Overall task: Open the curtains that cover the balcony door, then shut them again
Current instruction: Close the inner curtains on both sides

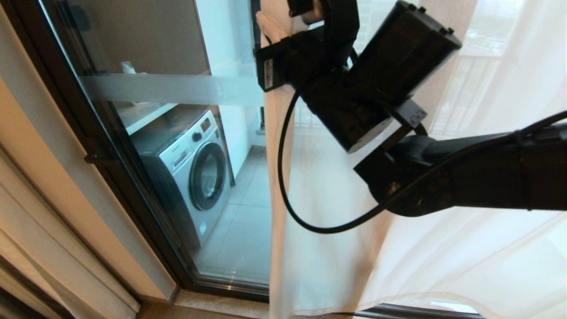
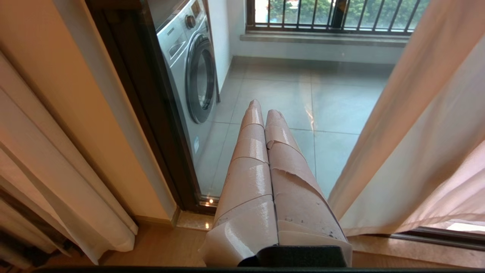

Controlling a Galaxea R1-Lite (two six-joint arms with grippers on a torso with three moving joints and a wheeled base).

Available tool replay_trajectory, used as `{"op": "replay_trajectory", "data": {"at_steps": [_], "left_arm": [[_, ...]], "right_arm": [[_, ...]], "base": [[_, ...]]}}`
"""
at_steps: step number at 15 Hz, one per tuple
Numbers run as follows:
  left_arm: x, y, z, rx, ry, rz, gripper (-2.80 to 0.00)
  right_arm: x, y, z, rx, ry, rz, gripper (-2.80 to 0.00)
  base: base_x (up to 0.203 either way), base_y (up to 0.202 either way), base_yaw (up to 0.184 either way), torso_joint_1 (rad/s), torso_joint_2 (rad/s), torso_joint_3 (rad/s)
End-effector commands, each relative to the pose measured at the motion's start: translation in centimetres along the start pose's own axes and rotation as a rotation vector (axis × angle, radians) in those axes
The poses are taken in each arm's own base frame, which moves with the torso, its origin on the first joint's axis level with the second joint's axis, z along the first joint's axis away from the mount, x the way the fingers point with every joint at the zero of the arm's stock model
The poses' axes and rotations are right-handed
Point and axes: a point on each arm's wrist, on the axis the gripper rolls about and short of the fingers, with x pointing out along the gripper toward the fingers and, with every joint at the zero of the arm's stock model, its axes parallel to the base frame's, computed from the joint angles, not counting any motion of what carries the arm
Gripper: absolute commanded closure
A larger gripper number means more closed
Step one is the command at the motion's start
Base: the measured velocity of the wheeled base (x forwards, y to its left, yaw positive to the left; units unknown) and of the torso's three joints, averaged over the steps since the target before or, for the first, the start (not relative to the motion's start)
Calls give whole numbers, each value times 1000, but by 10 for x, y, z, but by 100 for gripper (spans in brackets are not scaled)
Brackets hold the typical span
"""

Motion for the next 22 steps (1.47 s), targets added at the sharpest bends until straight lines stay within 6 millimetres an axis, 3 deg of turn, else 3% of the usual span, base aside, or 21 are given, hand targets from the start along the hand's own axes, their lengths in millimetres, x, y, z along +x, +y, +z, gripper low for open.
{"op": "replay_trajectory", "data": {"at_steps": [1,7,12,18,22], "left_arm": [[0,0,0,0,0,-1,0],[0,0,0,0,0,-1,0],[0,0,0,0,0,-1,0],[0,0,0,0,1,-1,0],[0,0,0,0,0,-1,0]], "right_arm": [[-1,18,-13,6,20,33,0],[-6,59,-36,11,55,110,0],[-7,64,-40,15,55,114,0],[-2,13,-36,-30,78,-13,0],[-2,-45,-51,-76,139,-163,0]], "base": [[0,0,0,0,0,0],[0,0,0,0,0,0],[0,0,0,0,0,0],[0,0,0,0,0,0],[0,0,0,0,0,0]]}}
